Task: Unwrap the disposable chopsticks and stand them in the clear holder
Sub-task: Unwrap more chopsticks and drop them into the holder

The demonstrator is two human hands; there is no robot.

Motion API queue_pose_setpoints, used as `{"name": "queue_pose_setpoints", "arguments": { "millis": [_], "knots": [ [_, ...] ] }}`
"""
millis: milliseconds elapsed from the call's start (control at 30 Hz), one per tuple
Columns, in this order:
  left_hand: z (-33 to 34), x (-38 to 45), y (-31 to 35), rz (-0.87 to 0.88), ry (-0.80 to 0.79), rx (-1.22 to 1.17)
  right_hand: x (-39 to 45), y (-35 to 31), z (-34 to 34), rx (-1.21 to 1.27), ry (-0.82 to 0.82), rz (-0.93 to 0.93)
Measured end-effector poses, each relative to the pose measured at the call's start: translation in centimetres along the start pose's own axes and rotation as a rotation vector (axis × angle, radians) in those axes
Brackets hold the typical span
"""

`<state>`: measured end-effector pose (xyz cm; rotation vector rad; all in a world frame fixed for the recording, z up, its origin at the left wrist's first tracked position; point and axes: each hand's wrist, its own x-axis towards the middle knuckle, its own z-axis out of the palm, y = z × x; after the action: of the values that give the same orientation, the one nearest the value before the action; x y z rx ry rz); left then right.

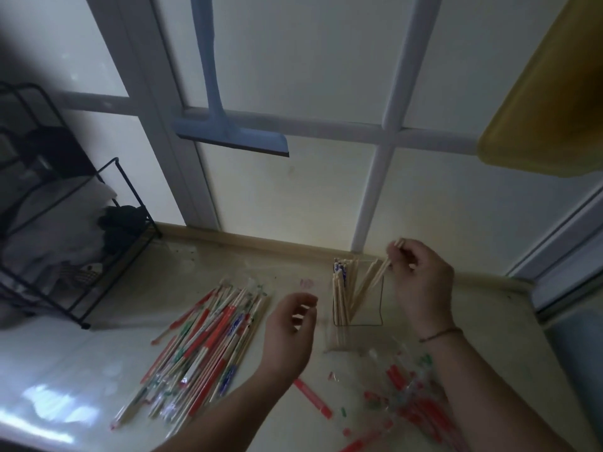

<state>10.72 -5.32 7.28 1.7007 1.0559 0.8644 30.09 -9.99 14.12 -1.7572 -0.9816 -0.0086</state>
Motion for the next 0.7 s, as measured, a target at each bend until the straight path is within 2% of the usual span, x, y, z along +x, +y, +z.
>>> {"name": "queue_pose_setpoints", "arguments": {
  "millis": [133, 333, 500, 633, 700],
  "knots": [
    [-0.1, 0.4, -1.5, 0.024, -0.051, 0.044, -1.1, 2.5, 4.3, -0.178, -0.18, 0.047],
    [0.8, 1.9, -1.8, 0.031, -0.092, 0.048, -2.7, 2.7, 6.0, -0.36, -0.153, 0.147],
    [0.9, 2.2, -2.3, 0.023, -0.136, 0.043, -4.6, 4.1, 6.2, -0.328, -0.274, 0.268],
    [-0.7, 2.3, -3.9, -0.033, -0.137, 0.077, -5.2, 4.6, 5.3, -0.359, -0.288, 0.23],
    [-2.6, 1.9, -6.0, -0.046, -0.127, 0.255, -5.6, 4.6, 4.4, -0.368, -0.213, 0.164]
  ]
}}
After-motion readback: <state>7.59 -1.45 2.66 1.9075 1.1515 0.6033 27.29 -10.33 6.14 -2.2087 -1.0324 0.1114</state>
